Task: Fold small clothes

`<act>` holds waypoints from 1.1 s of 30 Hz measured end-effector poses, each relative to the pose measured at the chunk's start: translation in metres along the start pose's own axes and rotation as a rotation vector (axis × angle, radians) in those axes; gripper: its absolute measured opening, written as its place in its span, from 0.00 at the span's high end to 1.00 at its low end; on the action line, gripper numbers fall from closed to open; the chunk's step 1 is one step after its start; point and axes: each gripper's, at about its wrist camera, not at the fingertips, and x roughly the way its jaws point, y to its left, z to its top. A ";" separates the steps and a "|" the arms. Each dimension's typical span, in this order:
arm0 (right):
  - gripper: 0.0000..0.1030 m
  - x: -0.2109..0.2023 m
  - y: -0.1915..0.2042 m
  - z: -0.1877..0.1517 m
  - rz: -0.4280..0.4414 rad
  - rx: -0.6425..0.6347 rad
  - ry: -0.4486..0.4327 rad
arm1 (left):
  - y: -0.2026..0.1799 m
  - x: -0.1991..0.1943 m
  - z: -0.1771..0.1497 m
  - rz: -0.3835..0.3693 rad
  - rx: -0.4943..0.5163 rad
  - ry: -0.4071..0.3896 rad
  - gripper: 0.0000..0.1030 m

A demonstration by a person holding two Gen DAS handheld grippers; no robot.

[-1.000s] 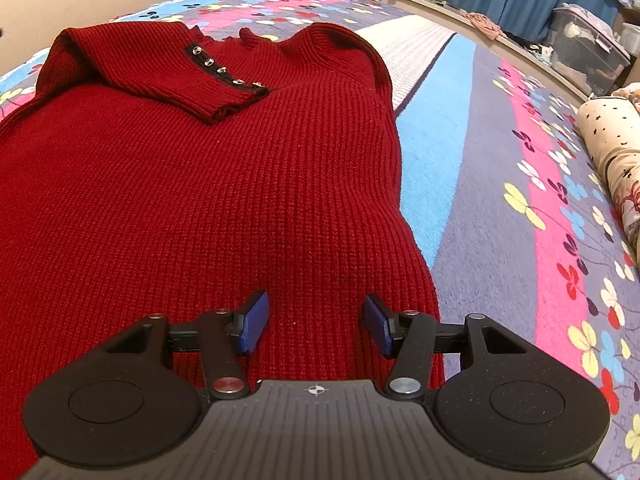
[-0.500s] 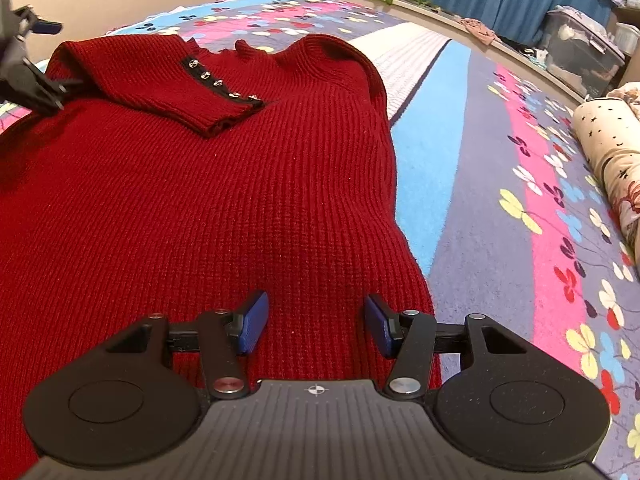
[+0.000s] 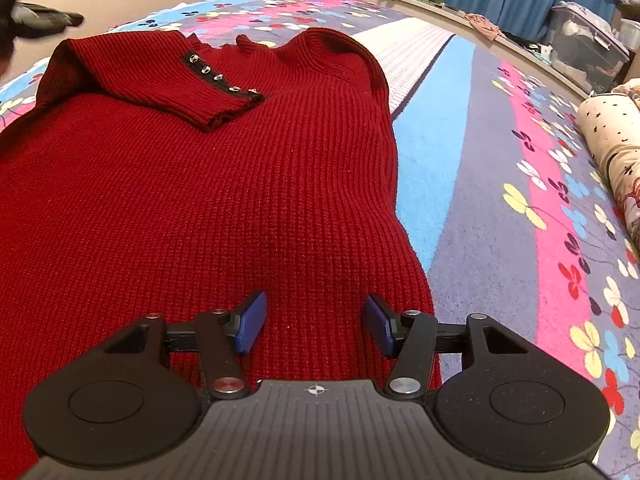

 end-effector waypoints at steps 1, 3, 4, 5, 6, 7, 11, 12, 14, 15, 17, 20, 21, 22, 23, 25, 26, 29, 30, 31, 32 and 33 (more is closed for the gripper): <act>0.45 0.000 0.001 0.000 -0.004 -0.001 0.001 | -0.003 -0.006 -0.001 -0.083 0.033 0.007 0.74; 0.45 -0.001 0.003 0.000 -0.010 -0.007 0.000 | -0.028 -0.018 -0.015 -0.112 0.216 0.016 0.15; 0.45 -0.002 0.004 0.000 -0.011 -0.011 -0.001 | -0.044 -0.024 -0.025 -0.075 0.328 -0.016 0.04; 0.45 -0.002 0.005 0.000 -0.013 -0.013 -0.001 | -0.060 -0.027 -0.038 -0.043 0.447 -0.040 0.04; 0.45 -0.002 0.005 0.000 -0.015 -0.013 -0.001 | -0.077 -0.021 -0.046 -0.027 0.544 -0.022 0.04; 0.45 -0.002 0.005 0.000 -0.014 -0.011 0.000 | -0.088 -0.018 -0.056 -0.005 0.623 0.001 0.04; 0.45 -0.002 0.003 -0.001 -0.009 -0.007 -0.001 | -0.102 -0.006 -0.072 0.109 0.708 -0.025 0.03; 0.45 -0.002 0.002 -0.001 -0.006 -0.006 -0.001 | -0.103 -0.006 -0.070 0.137 0.711 -0.029 0.04; 0.45 -0.001 0.000 -0.001 -0.001 -0.001 -0.001 | -0.104 0.005 -0.069 0.176 0.731 -0.041 0.07; 0.45 -0.001 -0.001 -0.001 0.002 0.001 -0.001 | -0.104 0.010 -0.067 0.175 0.739 -0.038 0.17; 0.44 -0.001 -0.002 -0.001 0.005 0.001 -0.001 | -0.106 0.020 -0.065 0.178 0.743 -0.042 0.42; 0.43 0.000 -0.003 -0.001 0.008 0.001 -0.001 | -0.100 0.029 -0.048 0.161 0.658 -0.068 0.70; 0.43 0.000 -0.003 -0.001 0.009 0.002 -0.001 | -0.092 0.025 -0.039 0.153 0.597 -0.075 0.75; 0.43 0.000 -0.003 -0.001 0.009 0.003 0.000 | -0.083 0.027 -0.029 0.147 0.533 -0.078 0.77; 0.43 0.001 -0.003 -0.001 0.009 0.003 0.000 | -0.069 0.023 -0.020 0.144 0.453 -0.072 0.78; 0.43 0.001 -0.002 -0.001 0.005 -0.001 0.001 | -0.032 0.018 -0.005 0.181 0.272 -0.059 0.80; 0.43 0.001 -0.001 -0.001 0.003 -0.004 0.001 | -0.002 0.013 0.000 0.225 0.127 -0.043 0.80; 0.43 0.001 0.000 0.000 0.002 -0.003 0.004 | 0.105 -0.004 -0.013 0.403 -0.397 0.063 0.79; 0.43 0.001 0.000 0.001 0.001 -0.002 0.004 | 0.146 -0.010 -0.034 0.442 -0.635 0.142 0.77; 0.43 0.001 0.001 0.001 0.000 -0.004 0.004 | 0.177 -0.014 -0.061 0.439 -0.846 0.227 0.74; 0.43 0.001 0.002 0.001 -0.002 -0.008 0.005 | 0.199 -0.017 -0.091 0.408 -1.024 0.312 0.71; 0.43 0.001 0.003 0.001 -0.005 -0.012 0.004 | 0.215 -0.019 -0.120 0.396 -1.171 0.394 0.64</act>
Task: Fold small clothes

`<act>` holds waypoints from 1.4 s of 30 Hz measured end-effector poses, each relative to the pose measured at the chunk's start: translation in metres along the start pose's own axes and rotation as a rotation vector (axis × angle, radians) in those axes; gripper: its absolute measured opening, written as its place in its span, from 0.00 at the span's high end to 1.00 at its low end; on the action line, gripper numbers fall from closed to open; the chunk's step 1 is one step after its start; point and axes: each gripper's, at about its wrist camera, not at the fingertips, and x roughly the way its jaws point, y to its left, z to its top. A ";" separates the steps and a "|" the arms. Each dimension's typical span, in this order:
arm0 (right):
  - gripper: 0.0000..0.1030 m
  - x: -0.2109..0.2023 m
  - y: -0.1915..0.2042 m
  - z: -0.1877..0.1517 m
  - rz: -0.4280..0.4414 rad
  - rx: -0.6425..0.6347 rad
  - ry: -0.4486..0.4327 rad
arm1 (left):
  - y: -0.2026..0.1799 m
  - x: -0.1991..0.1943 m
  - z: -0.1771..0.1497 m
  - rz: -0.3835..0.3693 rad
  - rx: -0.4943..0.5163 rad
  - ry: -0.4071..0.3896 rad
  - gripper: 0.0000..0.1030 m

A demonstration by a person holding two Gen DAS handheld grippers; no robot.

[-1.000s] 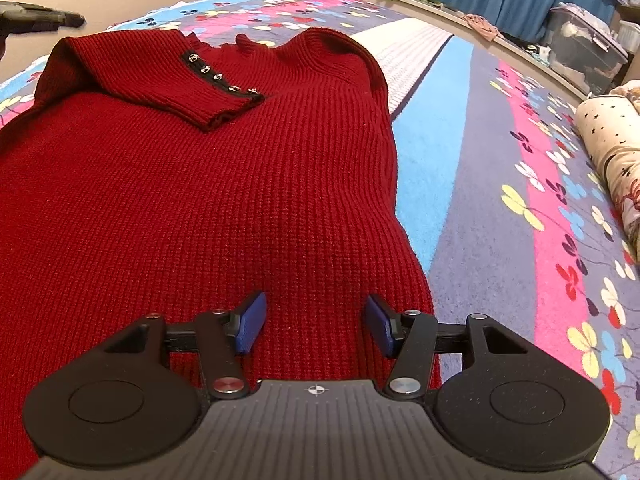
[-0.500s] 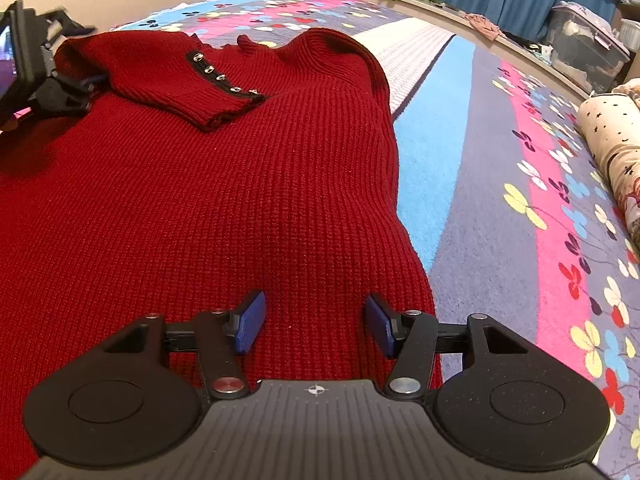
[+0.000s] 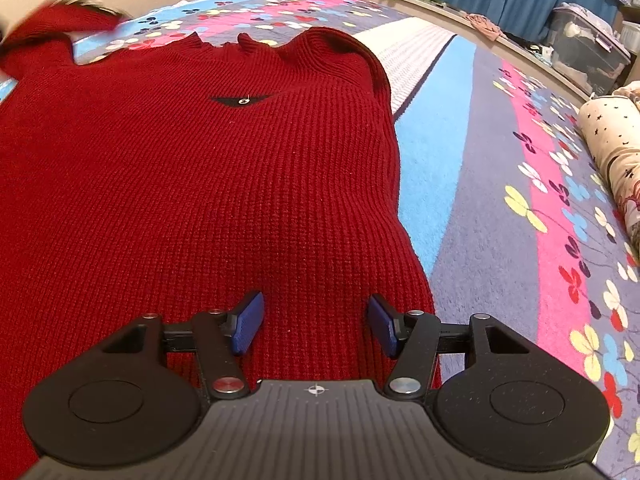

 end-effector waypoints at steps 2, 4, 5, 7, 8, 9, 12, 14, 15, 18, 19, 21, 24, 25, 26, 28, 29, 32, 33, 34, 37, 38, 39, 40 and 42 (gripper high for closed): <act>0.43 -0.001 0.001 0.000 -0.003 -0.004 0.000 | 0.035 0.003 0.004 0.078 -0.133 0.040 0.56; 0.43 -0.002 0.001 0.000 -0.003 0.001 0.001 | 0.052 -0.002 0.012 0.064 -0.200 0.022 0.44; 0.43 -0.003 0.001 0.000 -0.004 0.004 0.001 | 0.059 -0.005 0.014 0.025 -0.230 0.011 0.41; 0.43 -0.003 0.002 0.000 -0.010 0.006 0.001 | 0.068 -0.008 0.021 -0.052 -0.257 -0.010 0.33; 0.43 -0.003 0.003 0.000 -0.013 0.004 0.000 | 0.062 -0.002 0.024 -0.070 -0.251 -0.018 0.31; 0.43 -0.003 0.004 0.000 -0.017 0.001 0.000 | 0.061 0.002 0.027 -0.097 -0.250 -0.025 0.27; 0.43 -0.002 0.004 -0.001 -0.017 0.005 -0.001 | 0.056 0.019 0.028 -0.140 -0.231 0.020 0.25; 0.43 -0.001 0.003 -0.001 -0.013 0.009 -0.001 | 0.055 0.034 0.025 -0.095 -0.188 0.056 0.32; 0.42 0.000 0.002 -0.001 -0.012 0.010 -0.001 | 0.056 0.045 0.025 -0.079 -0.173 0.051 0.47; 0.42 0.001 0.001 -0.001 -0.009 0.012 -0.001 | 0.063 0.026 0.028 -0.044 -0.159 -0.032 0.83; 0.42 0.001 0.001 -0.001 -0.009 0.011 -0.001 | 0.066 0.006 0.027 -0.025 -0.202 -0.112 0.83; 0.42 0.002 0.000 -0.001 -0.006 0.010 -0.002 | 0.061 -0.026 0.029 -0.057 -0.192 -0.232 0.82; 0.42 0.002 0.000 -0.001 -0.005 0.011 -0.002 | 0.051 -0.044 0.026 0.109 -0.115 -0.286 0.50; 0.42 0.002 0.000 -0.002 -0.005 0.012 -0.003 | 0.058 -0.047 0.024 0.235 -0.157 -0.306 0.38; 0.42 0.001 -0.001 -0.002 -0.005 0.014 -0.004 | 0.071 -0.051 0.024 0.334 -0.222 -0.327 0.39; 0.42 0.000 -0.001 -0.003 -0.004 0.017 -0.003 | 0.094 -0.062 0.025 0.389 -0.321 -0.350 0.46; 0.42 -0.001 -0.002 -0.004 -0.004 0.016 -0.003 | 0.099 -0.067 0.025 0.377 -0.327 -0.364 0.47; 0.42 0.000 0.000 -0.002 -0.008 0.010 -0.002 | 0.092 -0.078 0.018 0.320 -0.266 -0.384 0.47; 0.42 0.001 0.000 -0.002 -0.011 0.009 -0.002 | 0.087 -0.076 0.015 0.282 -0.243 -0.369 0.46; 0.42 0.001 0.001 -0.002 -0.013 0.010 -0.003 | 0.082 -0.071 0.014 0.247 -0.220 -0.341 0.46; 0.42 0.001 0.002 -0.001 -0.017 0.012 -0.003 | 0.069 -0.045 0.003 0.206 -0.141 -0.210 0.46; 0.42 0.000 0.003 -0.001 -0.018 0.012 -0.004 | 0.068 -0.032 -0.002 0.196 -0.120 -0.138 0.46; 0.42 0.000 0.002 -0.001 -0.018 0.012 -0.005 | 0.071 -0.018 -0.008 0.198 -0.111 -0.050 0.46; 0.42 0.000 0.002 -0.002 -0.016 0.014 -0.008 | 0.074 -0.009 -0.014 0.215 -0.103 0.006 0.46; 0.42 -0.001 -0.001 -0.002 -0.011 0.026 -0.014 | 0.058 -0.019 -0.018 0.272 -0.006 -0.044 0.46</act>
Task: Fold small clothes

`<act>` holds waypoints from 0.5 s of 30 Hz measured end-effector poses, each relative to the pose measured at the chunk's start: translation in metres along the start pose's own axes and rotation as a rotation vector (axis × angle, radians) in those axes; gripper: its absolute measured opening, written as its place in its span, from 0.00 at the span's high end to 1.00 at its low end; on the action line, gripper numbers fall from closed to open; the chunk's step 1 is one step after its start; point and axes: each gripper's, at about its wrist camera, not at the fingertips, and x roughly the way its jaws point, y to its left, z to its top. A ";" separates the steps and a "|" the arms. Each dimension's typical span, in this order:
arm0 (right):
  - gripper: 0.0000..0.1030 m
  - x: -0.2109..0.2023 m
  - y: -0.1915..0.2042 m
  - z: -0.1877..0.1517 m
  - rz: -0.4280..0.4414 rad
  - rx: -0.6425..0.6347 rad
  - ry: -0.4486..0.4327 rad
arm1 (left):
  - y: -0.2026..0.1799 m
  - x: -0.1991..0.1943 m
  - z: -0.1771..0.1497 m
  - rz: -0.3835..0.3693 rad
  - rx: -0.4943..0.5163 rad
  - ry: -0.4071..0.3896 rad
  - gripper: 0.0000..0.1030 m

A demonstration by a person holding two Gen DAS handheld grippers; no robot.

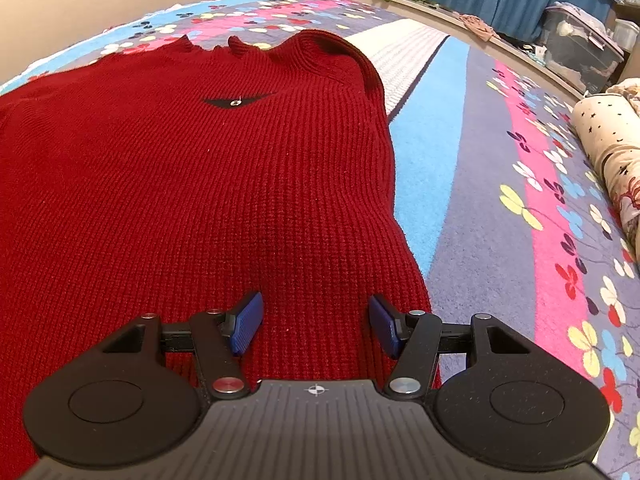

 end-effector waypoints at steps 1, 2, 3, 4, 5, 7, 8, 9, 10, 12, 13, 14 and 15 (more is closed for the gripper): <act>0.42 -0.001 -0.002 0.000 0.002 0.008 -0.007 | -0.008 -0.013 -0.002 0.025 0.047 -0.032 0.46; 0.42 -0.004 -0.004 0.000 0.003 0.018 -0.017 | -0.014 -0.023 -0.001 0.014 0.077 -0.071 0.46; 0.42 -0.006 -0.006 0.001 0.003 0.029 -0.031 | -0.019 -0.036 0.003 -0.021 0.106 -0.108 0.44; 0.42 -0.009 -0.009 0.002 0.003 0.043 -0.045 | -0.024 -0.048 0.003 -0.059 0.133 -0.127 0.43; 0.42 -0.013 -0.012 0.003 0.005 0.061 -0.061 | -0.029 -0.061 0.002 -0.106 0.160 -0.141 0.42; 0.42 -0.021 -0.020 0.005 0.011 0.101 -0.093 | -0.041 -0.090 -0.007 -0.206 0.230 -0.164 0.37; 0.42 -0.025 -0.023 0.006 0.013 0.121 -0.109 | -0.047 -0.105 -0.015 -0.253 0.280 -0.176 0.35; 0.44 -0.029 -0.026 0.007 0.015 0.141 -0.126 | -0.051 -0.119 -0.021 -0.299 0.335 -0.185 0.32; 0.47 -0.032 -0.029 0.008 0.016 0.157 -0.142 | -0.054 -0.132 -0.032 -0.336 0.384 -0.189 0.31; 0.54 -0.039 -0.035 0.008 0.013 0.189 -0.172 | -0.058 -0.151 -0.051 -0.404 0.481 -0.176 0.30; 0.56 -0.042 -0.039 0.009 0.013 0.208 -0.185 | -0.058 -0.162 -0.061 -0.433 0.522 -0.165 0.30; 0.56 -0.045 -0.041 0.009 0.014 0.224 -0.195 | -0.058 -0.170 -0.072 -0.460 0.560 -0.156 0.29; 0.56 -0.048 -0.045 0.008 0.013 0.242 -0.206 | -0.057 -0.178 -0.083 -0.487 0.597 -0.152 0.28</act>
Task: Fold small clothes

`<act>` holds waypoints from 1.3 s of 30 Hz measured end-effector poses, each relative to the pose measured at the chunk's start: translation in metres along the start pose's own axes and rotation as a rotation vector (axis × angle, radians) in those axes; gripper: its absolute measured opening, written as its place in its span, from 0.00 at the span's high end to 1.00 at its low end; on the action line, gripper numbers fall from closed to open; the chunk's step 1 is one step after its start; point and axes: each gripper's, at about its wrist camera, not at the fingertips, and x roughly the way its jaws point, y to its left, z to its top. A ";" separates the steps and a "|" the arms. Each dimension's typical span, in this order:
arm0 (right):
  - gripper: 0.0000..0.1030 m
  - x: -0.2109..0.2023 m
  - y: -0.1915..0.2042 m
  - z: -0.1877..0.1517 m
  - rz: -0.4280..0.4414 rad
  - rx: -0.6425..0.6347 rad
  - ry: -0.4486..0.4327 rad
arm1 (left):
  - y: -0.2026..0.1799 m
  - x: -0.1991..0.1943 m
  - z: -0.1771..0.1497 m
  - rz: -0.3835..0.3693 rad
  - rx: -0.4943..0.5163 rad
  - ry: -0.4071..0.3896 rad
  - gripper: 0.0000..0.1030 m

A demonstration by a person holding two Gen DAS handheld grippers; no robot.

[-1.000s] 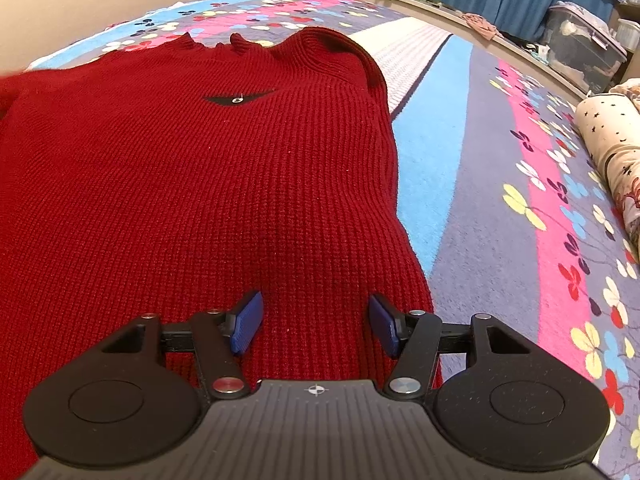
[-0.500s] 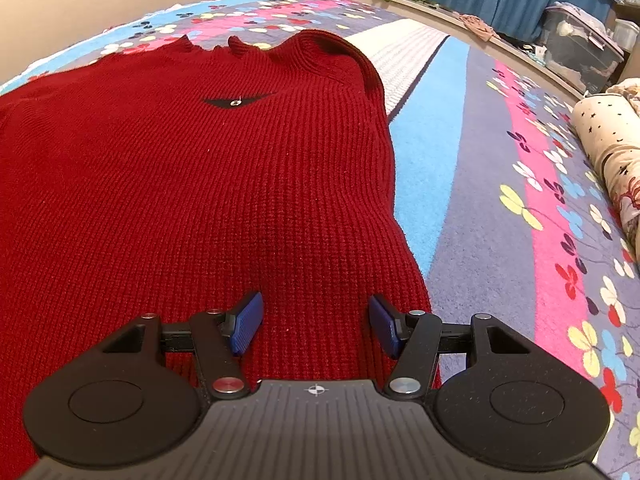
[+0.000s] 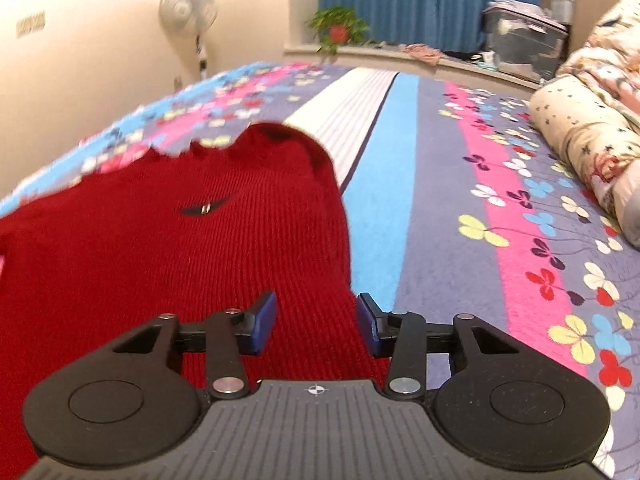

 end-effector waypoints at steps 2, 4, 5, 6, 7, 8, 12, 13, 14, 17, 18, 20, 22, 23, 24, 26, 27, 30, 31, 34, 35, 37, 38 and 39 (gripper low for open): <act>0.56 -0.005 -0.005 0.002 -0.001 0.023 -0.010 | -0.012 -0.014 -0.016 -0.055 0.060 -0.022 0.25; 0.56 -0.007 -0.012 0.002 -0.003 0.048 -0.006 | -0.023 -0.020 -0.038 -0.091 0.146 -0.080 0.21; 0.56 -0.007 -0.015 0.002 -0.002 0.063 0.001 | -0.029 -0.024 -0.047 -0.089 0.182 -0.103 0.20; 0.55 -0.005 -0.019 0.001 -0.001 0.081 0.014 | -0.033 -0.023 -0.056 -0.084 0.205 -0.109 0.19; 0.53 -0.003 -0.022 0.000 -0.001 0.096 0.029 | -0.034 -0.014 -0.063 -0.076 0.221 -0.086 0.19; 0.50 0.000 -0.025 -0.002 -0.001 0.110 0.045 | -0.038 -0.011 -0.066 -0.071 0.226 -0.062 0.19; 0.44 0.018 -0.037 -0.008 -0.013 0.154 0.117 | -0.050 -0.007 -0.077 -0.030 0.293 -0.065 0.19; 0.41 0.023 -0.040 -0.010 -0.021 0.162 0.136 | -0.052 -0.004 -0.079 -0.011 0.317 -0.062 0.19; 0.39 0.028 -0.042 -0.013 -0.028 0.173 0.161 | -0.052 0.000 -0.080 -0.002 0.325 -0.055 0.19; 0.39 0.047 -0.049 -0.024 -0.022 0.206 0.255 | -0.049 0.006 -0.077 0.005 0.308 -0.033 0.19; 0.39 0.052 -0.050 -0.028 -0.017 0.211 0.281 | -0.048 0.006 -0.076 0.013 0.307 -0.030 0.19; 0.39 0.055 -0.051 -0.032 0.001 0.227 0.297 | -0.048 0.006 -0.074 0.024 0.309 -0.027 0.19; 0.39 0.056 -0.052 -0.033 0.018 0.241 0.296 | -0.047 0.008 -0.074 0.026 0.306 -0.023 0.19; 0.40 0.056 -0.051 -0.034 0.023 0.243 0.297 | -0.046 0.009 -0.073 0.029 0.305 -0.020 0.19; 0.40 0.056 -0.051 -0.034 0.030 0.245 0.298 | -0.046 0.010 -0.073 0.036 0.304 -0.016 0.19; 0.45 0.055 -0.050 -0.034 0.038 0.242 0.294 | -0.043 0.013 -0.071 0.049 0.296 -0.007 0.19; 0.46 0.055 -0.050 -0.034 0.043 0.239 0.292 | -0.042 0.015 -0.071 0.054 0.290 -0.003 0.19; 0.61 0.052 -0.049 -0.034 0.067 0.234 0.283 | -0.037 0.019 -0.069 0.064 0.267 0.010 0.19; 0.71 0.052 -0.049 -0.033 0.076 0.230 0.279 | -0.036 0.019 -0.069 0.065 0.261 0.011 0.19; 0.92 0.049 -0.050 -0.030 0.095 0.231 0.268 | -0.034 0.019 -0.068 0.066 0.255 0.011 0.19; 0.93 0.047 -0.050 -0.029 0.100 0.234 0.264 | -0.034 0.019 -0.069 0.067 0.256 0.010 0.19; 0.93 0.042 -0.050 -0.027 0.122 0.237 0.249 | -0.034 0.018 -0.069 0.065 0.258 0.009 0.19; 0.93 0.040 -0.048 -0.026 0.137 0.233 0.240 | -0.035 0.018 -0.069 0.064 0.259 0.009 0.19; 0.93 0.037 -0.046 -0.024 0.151 0.226 0.233 | -0.035 0.018 -0.069 0.063 0.260 0.010 0.19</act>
